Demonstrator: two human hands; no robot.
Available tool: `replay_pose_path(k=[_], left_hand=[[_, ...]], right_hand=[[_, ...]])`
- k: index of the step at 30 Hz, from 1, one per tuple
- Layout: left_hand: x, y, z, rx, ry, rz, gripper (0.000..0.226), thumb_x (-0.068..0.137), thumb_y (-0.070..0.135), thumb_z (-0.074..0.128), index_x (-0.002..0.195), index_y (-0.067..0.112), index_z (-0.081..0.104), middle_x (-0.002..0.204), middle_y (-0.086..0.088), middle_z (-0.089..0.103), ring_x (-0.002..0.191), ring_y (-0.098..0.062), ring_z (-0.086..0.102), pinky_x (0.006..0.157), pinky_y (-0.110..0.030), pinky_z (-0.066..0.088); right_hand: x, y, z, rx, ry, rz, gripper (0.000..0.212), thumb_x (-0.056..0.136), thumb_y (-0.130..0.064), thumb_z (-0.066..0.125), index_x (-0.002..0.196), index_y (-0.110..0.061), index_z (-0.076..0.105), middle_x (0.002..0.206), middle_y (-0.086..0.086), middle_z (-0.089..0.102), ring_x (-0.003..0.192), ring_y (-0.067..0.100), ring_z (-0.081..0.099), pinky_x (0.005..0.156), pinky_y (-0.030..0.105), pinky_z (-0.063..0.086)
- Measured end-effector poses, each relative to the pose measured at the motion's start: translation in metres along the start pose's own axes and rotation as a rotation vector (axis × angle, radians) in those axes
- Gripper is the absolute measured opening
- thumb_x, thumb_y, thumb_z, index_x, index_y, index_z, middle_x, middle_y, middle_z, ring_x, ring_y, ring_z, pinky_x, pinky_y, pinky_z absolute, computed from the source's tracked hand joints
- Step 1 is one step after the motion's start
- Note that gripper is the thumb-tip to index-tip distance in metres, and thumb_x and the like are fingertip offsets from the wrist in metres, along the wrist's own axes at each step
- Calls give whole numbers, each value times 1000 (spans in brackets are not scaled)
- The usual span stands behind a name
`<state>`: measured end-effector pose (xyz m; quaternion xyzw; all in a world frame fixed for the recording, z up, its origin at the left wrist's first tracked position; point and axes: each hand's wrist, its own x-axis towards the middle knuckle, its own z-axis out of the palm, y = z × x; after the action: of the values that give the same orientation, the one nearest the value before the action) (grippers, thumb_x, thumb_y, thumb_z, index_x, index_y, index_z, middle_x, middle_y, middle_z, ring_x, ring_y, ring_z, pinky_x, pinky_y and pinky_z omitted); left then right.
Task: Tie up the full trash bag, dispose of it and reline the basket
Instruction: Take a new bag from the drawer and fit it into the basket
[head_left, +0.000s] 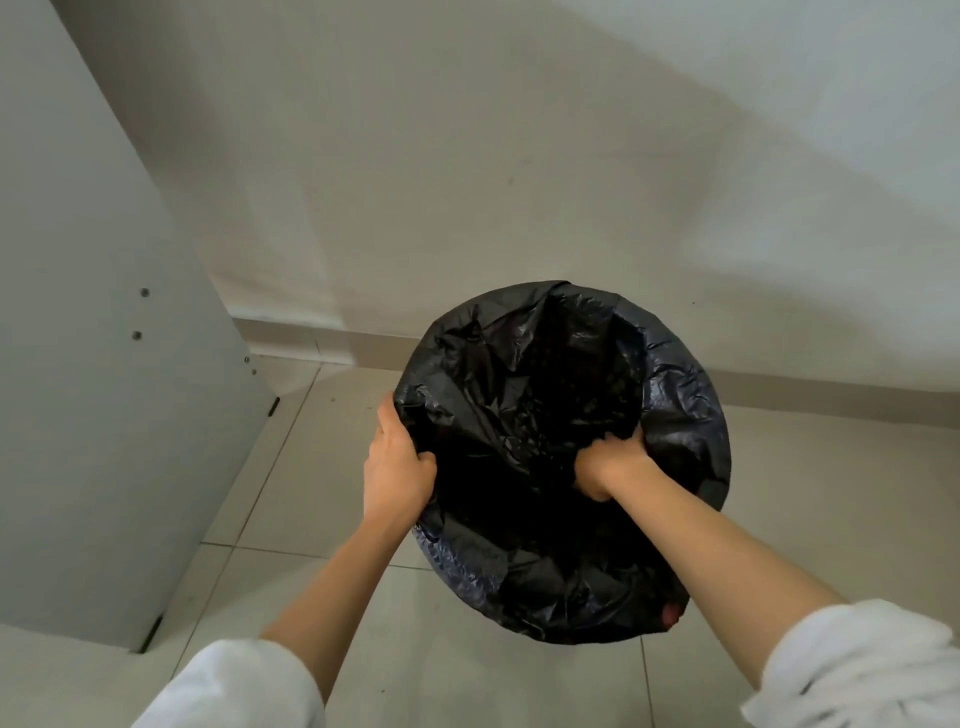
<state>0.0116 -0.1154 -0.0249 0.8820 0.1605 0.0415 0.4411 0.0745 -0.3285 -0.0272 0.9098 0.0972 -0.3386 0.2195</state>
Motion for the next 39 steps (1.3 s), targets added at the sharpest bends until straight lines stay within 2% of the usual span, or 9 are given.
replay_pose_path(k=[4, 8, 10, 14, 19, 23, 26, 30, 39], left_hand=[[-2, 2, 2, -29, -18, 4, 70, 84, 1, 52, 142, 21, 20, 123, -7, 54, 92, -24, 55, 72, -34, 46], [-6, 4, 2, -25, -4, -4, 69, 83, 2, 53, 141, 18, 21, 128, -11, 52, 108, -34, 56, 81, -40, 48], [-8, 3, 1, -26, -6, -4, 70, 83, 2, 53, 142, 18, 20, 129, -11, 51, 111, -34, 54, 83, -39, 46], [-10, 0, -1, -30, -21, -12, 71, 83, 3, 54, 143, 19, 19, 128, -10, 52, 109, -31, 55, 78, -33, 44], [-13, 0, -1, -49, -34, -5, 68, 82, 14, 60, 139, 21, 24, 128, -4, 52, 105, -22, 56, 76, -28, 43], [-16, 4, -2, 7, 45, -52, 66, 78, 50, 67, 126, 20, 33, 120, -2, 59, 106, -26, 59, 76, -31, 46], [-14, 8, -1, 23, 63, -91, 66, 77, 56, 65, 121, 17, 35, 117, -6, 60, 104, -30, 59, 79, -38, 49], [-7, 15, 2, 6, 61, -115, 56, 86, 35, 65, 124, 11, 32, 122, -11, 56, 108, -35, 57, 82, -39, 45], [-7, 20, 8, -49, 82, -122, 41, 95, 51, 39, 111, 14, 34, 107, -10, 57, 92, -33, 57, 72, -39, 44]], right_hand=[[-6, -13, -15, 407, 490, -189, 30, 86, -16, 53, 116, -12, 55, 120, 9, 52, 116, 29, 47, 92, 42, 45], [-14, -36, -23, 1012, 173, -383, 62, 76, -34, 74, 125, -29, 38, 84, 6, 67, 53, 14, 61, 46, 28, 47], [-10, -49, -24, 1038, 197, -428, 38, 85, -27, 66, 119, -23, 49, 71, 5, 68, 45, 13, 59, 40, 24, 44], [-1, -59, -36, 1299, 432, -301, 8, 92, -13, 57, 86, -13, 63, 76, 10, 69, 66, 17, 63, 62, 31, 53], [-6, -56, -58, 1469, 313, -548, 32, 96, -7, 49, 124, -20, 56, 124, -6, 55, 115, 3, 47, 93, 20, 38], [0, -61, -49, 1631, 283, -576, 27, 93, -5, 53, 114, -23, 55, 117, -6, 60, 112, 8, 53, 98, 27, 42], [9, -44, -32, 1260, 550, -373, 20, 84, -27, 66, 99, -23, 54, 106, -1, 63, 105, 16, 57, 89, 32, 43], [17, -26, -3, 247, 5, -302, 70, 84, -59, 55, 144, -33, 29, 157, -3, 13, 145, 26, 0, 109, 65, 4], [11, -20, -4, 272, -278, -311, 66, 93, -56, 39, 149, -33, 15, 158, 1, 11, 144, 27, 12, 116, 44, 14]])
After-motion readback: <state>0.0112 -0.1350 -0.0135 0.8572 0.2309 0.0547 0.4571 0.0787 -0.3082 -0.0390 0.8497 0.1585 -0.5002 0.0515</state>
